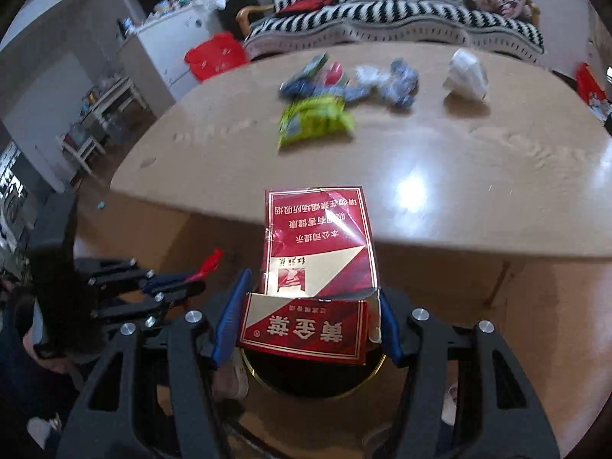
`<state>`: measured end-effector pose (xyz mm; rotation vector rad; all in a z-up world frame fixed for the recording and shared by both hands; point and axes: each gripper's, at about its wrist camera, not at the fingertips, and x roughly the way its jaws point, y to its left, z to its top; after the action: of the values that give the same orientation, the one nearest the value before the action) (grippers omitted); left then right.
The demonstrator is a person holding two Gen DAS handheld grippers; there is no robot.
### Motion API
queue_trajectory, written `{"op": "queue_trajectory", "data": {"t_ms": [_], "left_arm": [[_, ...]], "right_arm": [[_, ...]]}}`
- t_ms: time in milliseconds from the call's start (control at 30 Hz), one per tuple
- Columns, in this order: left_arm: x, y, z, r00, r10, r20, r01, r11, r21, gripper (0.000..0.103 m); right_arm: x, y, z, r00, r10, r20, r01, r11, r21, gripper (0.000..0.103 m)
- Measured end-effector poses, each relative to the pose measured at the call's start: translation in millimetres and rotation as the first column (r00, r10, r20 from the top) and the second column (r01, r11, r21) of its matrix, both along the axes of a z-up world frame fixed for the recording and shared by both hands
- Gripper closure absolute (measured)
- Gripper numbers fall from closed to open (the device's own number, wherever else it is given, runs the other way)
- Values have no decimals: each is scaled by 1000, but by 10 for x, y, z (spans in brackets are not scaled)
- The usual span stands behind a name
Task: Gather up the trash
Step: 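Carry the pack and ribbon over the bin and open both tools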
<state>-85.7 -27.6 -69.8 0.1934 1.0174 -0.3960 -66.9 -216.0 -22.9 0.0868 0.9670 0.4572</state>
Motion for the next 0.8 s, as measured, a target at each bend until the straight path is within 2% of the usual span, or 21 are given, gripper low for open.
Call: {"op": "queue_trajectory", "data": {"t_ms": [100, 200, 367, 800], "left_arm": [[33, 6, -118, 1000, 14, -21, -14, 1000, 20, 97], [126, 40, -254, 996, 44, -78, -44, 999, 3, 97], [219, 8, -397, 991, 64, -121, -65, 998, -5, 97], [406, -24, -789, 971, 102, -215, -105, 994, -5, 97]], "right_arm": [[-92, 92, -156, 998, 38, -50, -39, 999, -11, 45], [-95, 157, -301, 994, 51, -100, -52, 999, -8, 45], [-43, 182, -480, 986, 45, -158, -45, 999, 2, 45], [146, 361, -948, 960, 5, -281, -27, 997, -73, 45]]}}
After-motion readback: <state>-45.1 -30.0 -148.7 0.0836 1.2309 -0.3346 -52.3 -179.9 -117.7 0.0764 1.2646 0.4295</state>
